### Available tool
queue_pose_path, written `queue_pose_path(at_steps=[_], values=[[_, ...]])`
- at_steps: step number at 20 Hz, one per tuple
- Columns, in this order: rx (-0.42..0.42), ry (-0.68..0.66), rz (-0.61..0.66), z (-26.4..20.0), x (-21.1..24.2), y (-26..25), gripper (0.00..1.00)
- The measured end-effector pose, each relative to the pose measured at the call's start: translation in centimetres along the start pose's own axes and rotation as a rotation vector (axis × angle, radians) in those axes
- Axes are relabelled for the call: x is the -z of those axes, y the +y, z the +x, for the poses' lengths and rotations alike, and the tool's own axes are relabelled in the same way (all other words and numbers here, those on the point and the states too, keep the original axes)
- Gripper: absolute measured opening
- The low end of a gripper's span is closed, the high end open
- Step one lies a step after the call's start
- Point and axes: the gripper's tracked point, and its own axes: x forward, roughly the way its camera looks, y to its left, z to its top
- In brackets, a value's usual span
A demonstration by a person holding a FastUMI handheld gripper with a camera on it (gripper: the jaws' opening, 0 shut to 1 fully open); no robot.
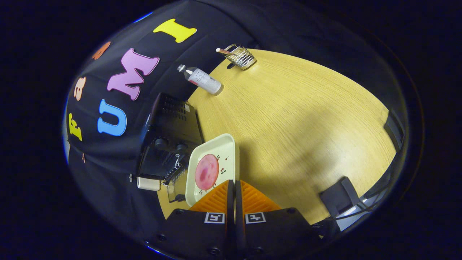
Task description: Open the toaster oven, put the food inside, and close the toaster oven door.
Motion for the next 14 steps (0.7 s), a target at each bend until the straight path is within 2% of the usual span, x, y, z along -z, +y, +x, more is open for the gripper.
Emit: queue_pose_path(at_steps=[7, 14], values=[[-0.082, -0.074, 0.115, -0.9, 3.9, 6.2, 0.06], [-0.147, -0.066, 0.110, 2.2, 7.6, 12.3, 0.06]])
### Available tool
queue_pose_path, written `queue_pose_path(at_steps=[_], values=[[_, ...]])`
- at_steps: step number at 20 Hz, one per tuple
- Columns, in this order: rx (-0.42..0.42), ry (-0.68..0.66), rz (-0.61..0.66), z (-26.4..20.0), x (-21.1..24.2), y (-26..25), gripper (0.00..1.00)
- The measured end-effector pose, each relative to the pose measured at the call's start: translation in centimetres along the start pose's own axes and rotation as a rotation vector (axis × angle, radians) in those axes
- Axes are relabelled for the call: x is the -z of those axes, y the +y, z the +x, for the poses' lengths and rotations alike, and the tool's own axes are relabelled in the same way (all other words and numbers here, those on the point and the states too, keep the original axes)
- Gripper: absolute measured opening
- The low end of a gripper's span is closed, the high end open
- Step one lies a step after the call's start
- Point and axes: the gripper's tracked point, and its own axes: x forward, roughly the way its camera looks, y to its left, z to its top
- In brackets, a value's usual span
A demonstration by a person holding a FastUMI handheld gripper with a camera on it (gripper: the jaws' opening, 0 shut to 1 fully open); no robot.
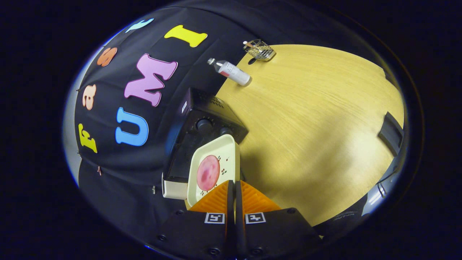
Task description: Open the toaster oven, put the food inside, and close the toaster oven door.
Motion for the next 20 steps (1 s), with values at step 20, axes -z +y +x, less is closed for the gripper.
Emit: queue_pose_path(at_steps=[20], values=[[-0.028, -0.059, 0.116, 17.3, 2.4, 8.0, 0.06]])
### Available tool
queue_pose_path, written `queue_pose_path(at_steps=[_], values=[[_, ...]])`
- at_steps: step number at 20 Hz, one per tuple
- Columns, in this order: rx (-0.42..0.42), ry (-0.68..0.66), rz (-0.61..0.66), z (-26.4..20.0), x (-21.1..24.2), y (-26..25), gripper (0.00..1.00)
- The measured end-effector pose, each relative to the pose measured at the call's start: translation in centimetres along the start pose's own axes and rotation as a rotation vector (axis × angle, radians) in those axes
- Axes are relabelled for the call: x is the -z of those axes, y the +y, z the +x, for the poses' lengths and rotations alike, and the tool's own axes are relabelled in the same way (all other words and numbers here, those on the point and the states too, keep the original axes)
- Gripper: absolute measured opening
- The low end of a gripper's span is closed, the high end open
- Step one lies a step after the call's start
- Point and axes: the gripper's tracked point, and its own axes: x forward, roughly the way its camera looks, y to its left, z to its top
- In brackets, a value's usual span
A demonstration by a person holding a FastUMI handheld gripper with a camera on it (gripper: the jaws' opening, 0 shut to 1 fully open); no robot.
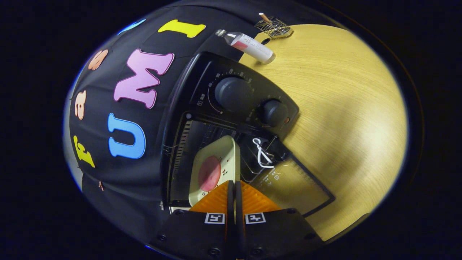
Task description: Open the toaster oven, put the food inside, and close the toaster oven door.
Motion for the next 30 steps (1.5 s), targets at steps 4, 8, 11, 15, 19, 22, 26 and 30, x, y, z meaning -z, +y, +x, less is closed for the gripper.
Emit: queue_pose_path(at_steps=[4, 8, 11, 15, 19, 22, 26, 30], values=[[-0.005, -0.059, -0.038, 2.1, -0.4, 1.0, 0.06], [0.008, -0.100, 0.004, 3.9, -1.2, 1.6, 0.06], [0.033, -0.125, -0.019, 4.6, -1.5, 1.7, 0.06], [0.092, -0.137, -0.061, 4.8, -1.1, 1.1, 0.06], [0.063, -0.174, -0.087, 3.0, -1.2, 2.2, 0.18], [0.039, -0.179, -0.117, 1.8, -1.1, 2.8, 0.72], [0.068, -0.140, -0.206, -0.9, 0.3, 2.2, 0.99], [0.078, -0.078, -0.311, -3.4, 1.6, 1.9, 0.99]])
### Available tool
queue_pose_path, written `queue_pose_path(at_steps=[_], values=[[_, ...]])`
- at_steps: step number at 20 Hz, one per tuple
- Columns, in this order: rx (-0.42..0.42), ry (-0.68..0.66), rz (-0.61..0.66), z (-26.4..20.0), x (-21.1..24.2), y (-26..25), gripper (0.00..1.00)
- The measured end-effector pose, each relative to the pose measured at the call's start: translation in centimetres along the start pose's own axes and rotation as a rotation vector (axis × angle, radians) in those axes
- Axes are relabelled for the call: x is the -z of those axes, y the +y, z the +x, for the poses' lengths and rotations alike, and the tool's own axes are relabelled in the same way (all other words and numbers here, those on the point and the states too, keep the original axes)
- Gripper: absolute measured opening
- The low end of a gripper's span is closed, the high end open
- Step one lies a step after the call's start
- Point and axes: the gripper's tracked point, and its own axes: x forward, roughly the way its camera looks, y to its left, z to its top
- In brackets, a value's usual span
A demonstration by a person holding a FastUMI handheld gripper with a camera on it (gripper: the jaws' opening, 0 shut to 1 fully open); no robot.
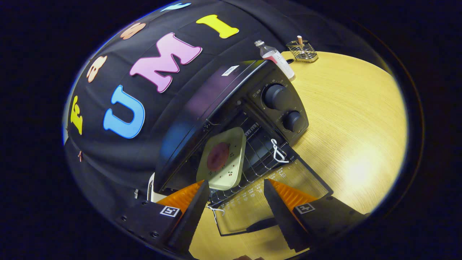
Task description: Open the toaster oven, put the food inside, and close the toaster oven door.
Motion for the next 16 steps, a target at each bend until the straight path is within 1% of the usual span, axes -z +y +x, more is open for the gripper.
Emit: queue_pose_path(at_steps=[3, 6, 9, 12, 16], values=[[-0.002, 0.022, -0.123, -2.1, 0.6, -0.3, 0.99], [0.012, 0.056, -0.238, -3.9, 2.2, -1.2, 0.99], [0.055, 0.119, -0.366, -5.0, 4.8, -3.1, 0.99], [0.087, 0.195, -0.475, -5.1, 7.7, -5.3, 0.99], [0.170, 0.254, -0.560, -4.6, 9.6, -8.4, 0.99]])
